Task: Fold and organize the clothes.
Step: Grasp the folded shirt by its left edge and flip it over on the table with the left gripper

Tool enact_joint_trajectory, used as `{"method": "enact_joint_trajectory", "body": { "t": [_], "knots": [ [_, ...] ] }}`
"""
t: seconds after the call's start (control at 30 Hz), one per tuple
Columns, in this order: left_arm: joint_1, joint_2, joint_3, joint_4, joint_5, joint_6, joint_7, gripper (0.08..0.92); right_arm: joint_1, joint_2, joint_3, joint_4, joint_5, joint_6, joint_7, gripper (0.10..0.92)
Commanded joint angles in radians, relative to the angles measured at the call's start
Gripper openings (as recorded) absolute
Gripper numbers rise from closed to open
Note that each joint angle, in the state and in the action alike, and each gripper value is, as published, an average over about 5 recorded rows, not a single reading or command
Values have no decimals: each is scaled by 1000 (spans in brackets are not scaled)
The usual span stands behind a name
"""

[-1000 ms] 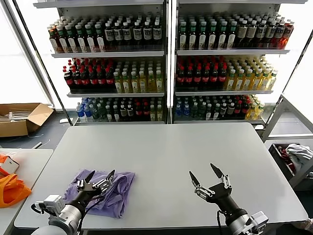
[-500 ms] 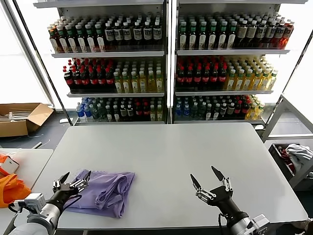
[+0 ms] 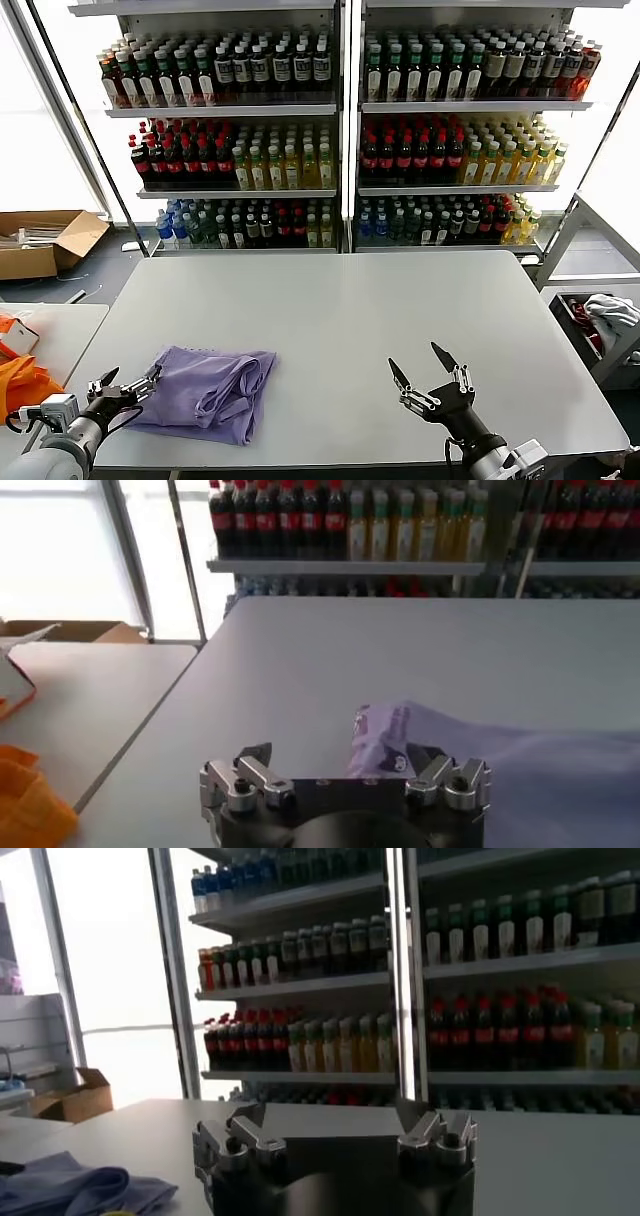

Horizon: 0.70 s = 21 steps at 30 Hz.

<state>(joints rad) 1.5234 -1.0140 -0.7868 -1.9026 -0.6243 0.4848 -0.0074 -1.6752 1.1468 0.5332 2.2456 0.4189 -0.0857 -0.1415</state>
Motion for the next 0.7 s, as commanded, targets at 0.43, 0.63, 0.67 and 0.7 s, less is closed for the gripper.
{"method": "enact_joint_trajectory", "body": {
  "t": [0.43, 0.63, 0.67, 0.7],
  "knots": [
    [-20, -23, 49, 57, -18, 9, 67, 683, 8, 5, -11, 4, -10, -6, 1, 823],
    [-12, -40, 46, 61, -16, 6, 75, 510, 18, 4, -14, 3, -9, -8, 1, 823],
    [-11, -44, 45, 61, -17, 5, 75, 484, 20, 4, -15, 2, -9, -8, 1, 823],
    [-10, -47, 43, 61, -17, 5, 76, 450, 21, 4, -15, 2, -9, -9, 1, 823]
  ]
}}
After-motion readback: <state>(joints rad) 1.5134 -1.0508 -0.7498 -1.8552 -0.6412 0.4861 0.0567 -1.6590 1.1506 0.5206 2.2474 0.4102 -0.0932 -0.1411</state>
